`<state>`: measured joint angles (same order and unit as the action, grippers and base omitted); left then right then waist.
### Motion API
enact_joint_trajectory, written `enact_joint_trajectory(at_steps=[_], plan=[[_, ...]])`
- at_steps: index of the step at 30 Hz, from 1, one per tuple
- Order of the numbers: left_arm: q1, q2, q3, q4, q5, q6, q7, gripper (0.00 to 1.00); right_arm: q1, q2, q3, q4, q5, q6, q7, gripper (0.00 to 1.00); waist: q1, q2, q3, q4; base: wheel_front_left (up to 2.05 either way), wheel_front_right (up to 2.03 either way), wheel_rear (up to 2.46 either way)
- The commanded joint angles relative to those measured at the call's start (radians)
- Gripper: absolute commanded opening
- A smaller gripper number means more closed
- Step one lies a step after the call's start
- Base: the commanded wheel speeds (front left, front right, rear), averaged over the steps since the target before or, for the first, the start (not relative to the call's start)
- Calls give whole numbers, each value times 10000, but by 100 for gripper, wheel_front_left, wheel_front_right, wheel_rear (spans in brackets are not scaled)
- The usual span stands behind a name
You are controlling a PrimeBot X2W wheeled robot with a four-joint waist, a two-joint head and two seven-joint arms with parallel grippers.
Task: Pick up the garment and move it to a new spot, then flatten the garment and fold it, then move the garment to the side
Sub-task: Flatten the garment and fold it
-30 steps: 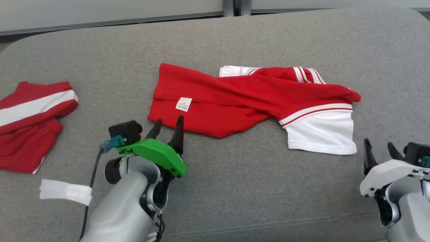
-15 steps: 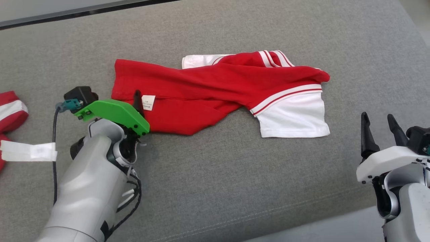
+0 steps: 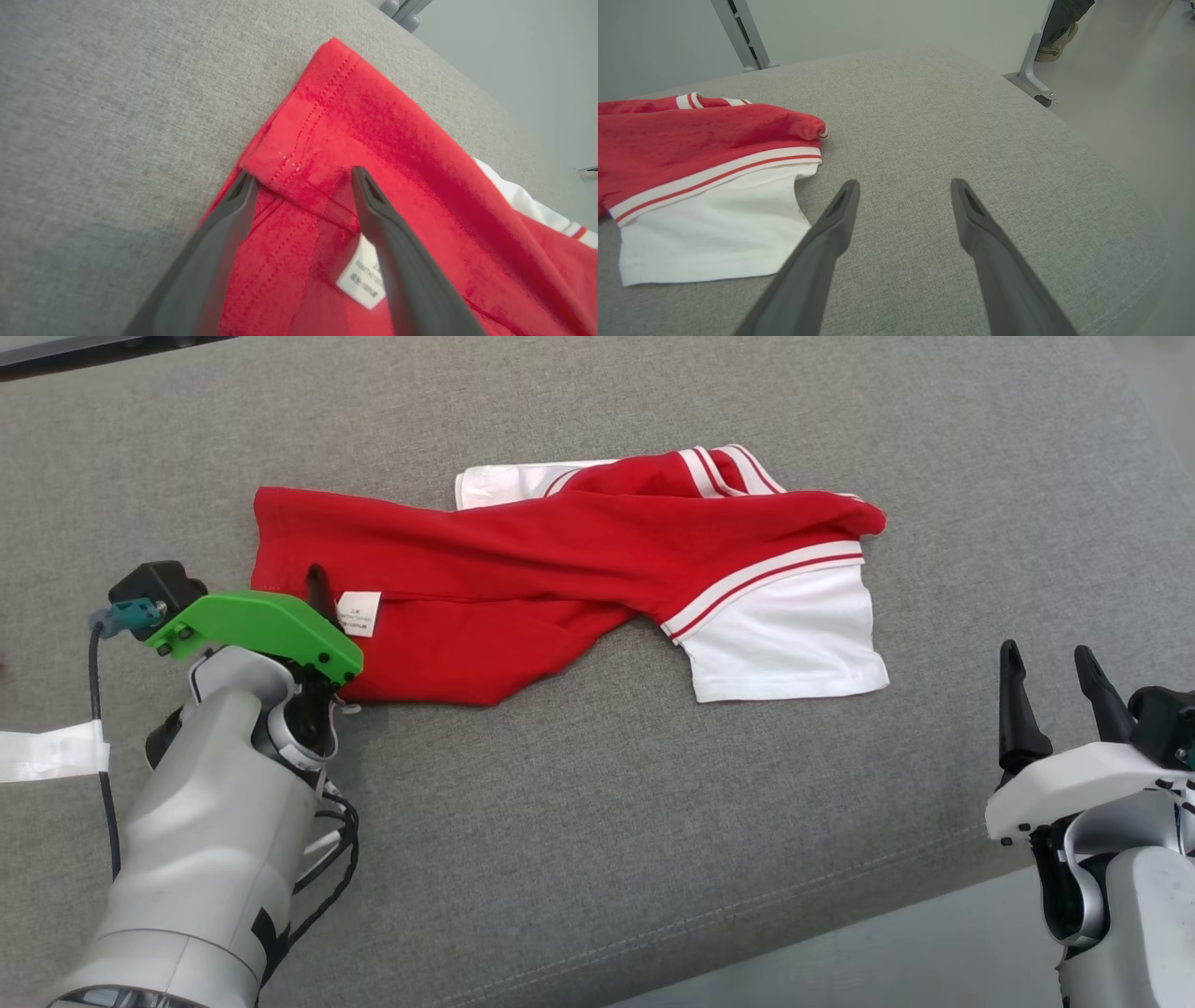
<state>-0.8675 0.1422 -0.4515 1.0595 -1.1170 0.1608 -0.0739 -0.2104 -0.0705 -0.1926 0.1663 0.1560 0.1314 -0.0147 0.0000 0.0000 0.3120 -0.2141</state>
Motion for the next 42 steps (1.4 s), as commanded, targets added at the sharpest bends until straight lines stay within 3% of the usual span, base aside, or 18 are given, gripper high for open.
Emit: enact_joint_trajectory(at_steps=[1, 4, 6, 7, 8, 16, 24, 29, 35, 42], plan=[[-142, 112, 71, 93, -41, -45, -114, 100, -30, 21, 5, -57, -68, -13, -25, 100, 0, 0, 34, -19, 0, 0, 0], [-344, 155, 127, 290, -2, -133, -387, 98, -83, 40, 21, -55, -95, -14, -68, 100, 0, 0, 85, -49, 0, 0, 0], [-423, 148, 39, 447, 97, -202, -433, 43, -114, 47, 33, -16, -115, -14, -91, 100, 0, 0, 90, -71, 0, 0, 0], [-483, 146, 1, 517, 150, -203, -486, 25, -120, 52, 32, 5, -129, -14, -112, 100, 0, 0, 85, -79, 0, 0, 0], [-525, 143, -34, 584, 191, -247, -551, 0, -114, 56, 26, 25, -142, -14, -130, 100, 0, 0, 75, -82, 0, 0, 0], [-503, -148, -186, 684, 243, -814, -956, 0, 180, 72, -239, 95, -240, -14, -170, 100, 0, 0, -309, 316, 0, 0, 0], [377, -364, 35, -66, -90, -1384, -1403, 0, 529, 68, -406, 58, -328, -14, -55, 100, 0, 0, -947, 1087, 0, 0, 0], [1317, -341, 4, -889, -155, -1364, -1513, 0, 720, 67, -525, -25, -349, -14, 39, 100, 0, 0, -1214, 1470, 0, 0, 0], [2793, 161, 191, -3019, -216, -832, -1632, 0, 917, 71, -600, -222, -359, -14, 150, 100, 0, 0, -1434, 1759, 0, 0, 0], [4886, 814, 193, -6419, -322, 585, -1096, 0, 1044, 90, -530, -356, -364, -14, 281, 100, 0, 0, -1511, 1793, 0, 0, 0]])
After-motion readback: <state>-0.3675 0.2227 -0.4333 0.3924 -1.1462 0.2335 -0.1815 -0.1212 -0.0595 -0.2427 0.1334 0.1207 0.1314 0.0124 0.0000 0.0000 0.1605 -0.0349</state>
